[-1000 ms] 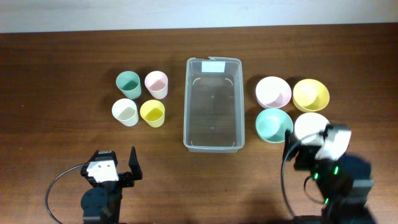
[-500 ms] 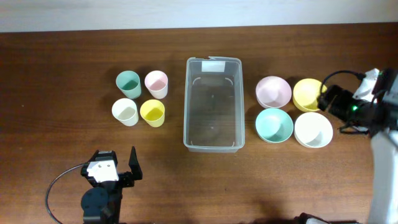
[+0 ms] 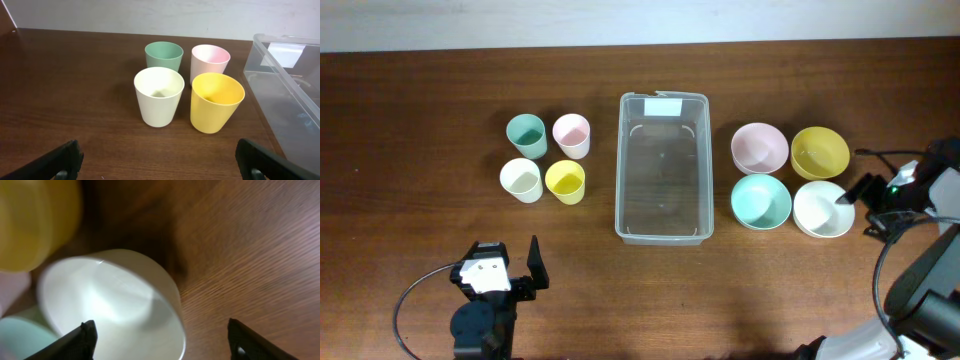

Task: Pack container
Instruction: 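Move the right gripper to the white bowl and grasp its rim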

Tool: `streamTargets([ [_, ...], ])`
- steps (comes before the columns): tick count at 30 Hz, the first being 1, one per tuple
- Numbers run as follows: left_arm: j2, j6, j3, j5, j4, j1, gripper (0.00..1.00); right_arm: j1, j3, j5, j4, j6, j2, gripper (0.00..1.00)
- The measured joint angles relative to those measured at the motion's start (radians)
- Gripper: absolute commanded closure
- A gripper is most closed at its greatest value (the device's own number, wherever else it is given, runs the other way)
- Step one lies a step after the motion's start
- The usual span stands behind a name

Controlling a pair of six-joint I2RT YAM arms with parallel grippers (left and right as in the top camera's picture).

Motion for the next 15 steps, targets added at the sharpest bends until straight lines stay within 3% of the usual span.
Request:
streamTargets([
  [4,0.0,0.0,0.0,0.0,0.0,0.0,0.0,0.0,-0.056,-0.008,0.053,0.002,0.015,0.33],
  [7,0.0,0.0,0.0,0.0,0.0,0.0,0.0,0.0,-0.089,-0.015,0.085,0.016,0.015,0.43],
  [13,0.0,0.0,0.0,0.0,0.0,0.0,0.0,0.0,-0.163,-0.033,0.187,0.035,0.015,0.86],
  [15,0.0,0.0,0.0,0.0,0.0,0.0,0.0,0.0,-0.184,-0.037,0.206,0.045,0.015,0.96],
])
